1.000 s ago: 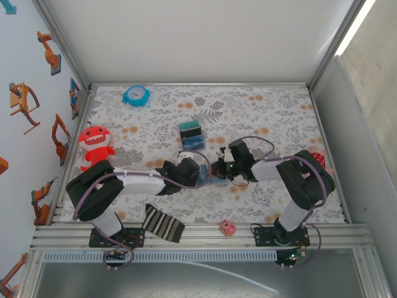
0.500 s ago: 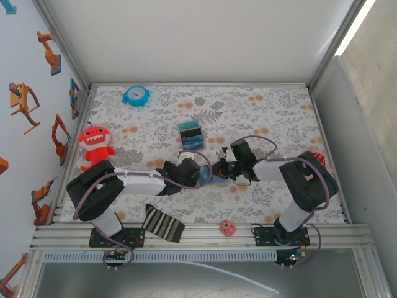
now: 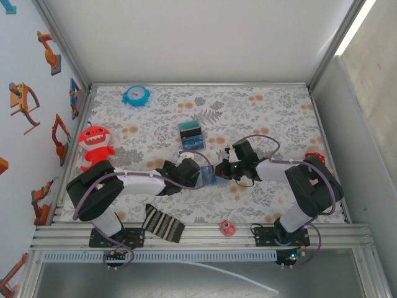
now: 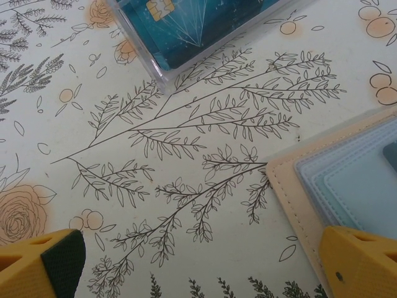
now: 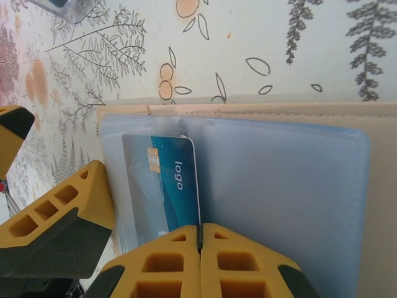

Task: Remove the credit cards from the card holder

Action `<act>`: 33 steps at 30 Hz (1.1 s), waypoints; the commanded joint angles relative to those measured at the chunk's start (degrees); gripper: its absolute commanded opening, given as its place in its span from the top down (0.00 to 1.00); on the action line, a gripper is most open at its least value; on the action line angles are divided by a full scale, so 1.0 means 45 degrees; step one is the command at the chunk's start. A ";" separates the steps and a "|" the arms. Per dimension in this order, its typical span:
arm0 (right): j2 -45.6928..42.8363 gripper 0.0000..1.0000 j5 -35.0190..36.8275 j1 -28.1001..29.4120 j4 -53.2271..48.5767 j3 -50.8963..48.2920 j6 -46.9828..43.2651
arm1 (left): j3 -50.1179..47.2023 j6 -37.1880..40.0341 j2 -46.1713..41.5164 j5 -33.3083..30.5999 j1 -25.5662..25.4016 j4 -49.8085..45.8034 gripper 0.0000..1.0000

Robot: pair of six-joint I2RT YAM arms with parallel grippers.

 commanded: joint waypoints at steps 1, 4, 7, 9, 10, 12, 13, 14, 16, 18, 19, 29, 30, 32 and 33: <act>-0.0405 1.00 0.0352 -0.0094 -0.0569 0.0253 -0.0365 | 0.0196 0.0546 -0.0292 -0.0270 -0.0059 -0.0585 0.03; -0.0480 1.00 0.0379 -0.0094 -0.0663 0.0293 -0.0356 | 0.0355 0.0712 -0.0483 -0.0281 -0.0076 -0.0600 0.03; -0.0520 1.00 0.0382 -0.0094 -0.0722 0.0370 -0.0355 | 0.0537 0.0929 -0.0768 -0.0263 -0.0063 -0.0501 0.03; -0.0540 1.00 0.0383 -0.0094 -0.0764 0.0410 -0.0365 | 0.0658 0.1115 -0.0980 -0.0166 -0.0068 -0.0323 0.03; -0.0540 1.00 0.0380 -0.0094 -0.0771 0.0429 -0.0338 | 0.0719 0.1238 -0.1041 -0.0068 -0.0070 -0.0159 0.03; -0.0559 1.00 0.0374 -0.0084 -0.0785 0.0465 -0.0345 | 0.0872 0.1451 -0.1070 0.0134 -0.0087 0.0100 0.03; -0.0548 1.00 0.0382 -0.0093 -0.0785 0.0469 -0.0336 | 0.0950 0.1592 -0.1018 0.0247 -0.0076 0.0277 0.03; -0.0545 1.00 0.0388 -0.0094 -0.0789 0.0495 -0.0345 | 0.1020 0.1689 -0.0933 0.0348 -0.0090 0.0423 0.03; -0.0540 1.00 0.0386 -0.0094 -0.0832 0.0518 -0.0336 | 0.1188 0.1848 -0.0643 0.0528 -0.0084 0.0631 0.03; -0.0557 1.00 0.0396 -0.0094 -0.0882 0.0528 -0.0346 | 0.1371 0.1980 -0.0260 0.0640 -0.0078 0.0702 0.03; -0.0562 1.00 0.0415 -0.0094 -0.0919 0.0545 -0.0356 | 0.1442 0.2020 -0.0062 0.0688 -0.0094 0.0715 0.03; -0.0803 1.00 0.0727 -0.0093 -0.1699 0.0766 -0.0697 | 0.1817 0.2287 0.1004 0.1015 -0.0102 0.0700 0.03; -0.0833 1.00 0.0772 -0.0094 -0.1754 0.0781 -0.0730 | 0.1818 0.2295 0.1057 0.1006 -0.0102 0.0650 0.03; -0.0888 1.00 0.0805 -0.0094 -0.1855 0.0825 -0.0749 | 0.1803 0.2302 0.1120 0.0986 -0.0110 0.0560 0.03; -0.0891 1.00 0.0841 -0.0094 -0.1906 0.0837 -0.0765 | 0.1784 0.2296 0.1157 0.0963 -0.0113 0.0528 0.03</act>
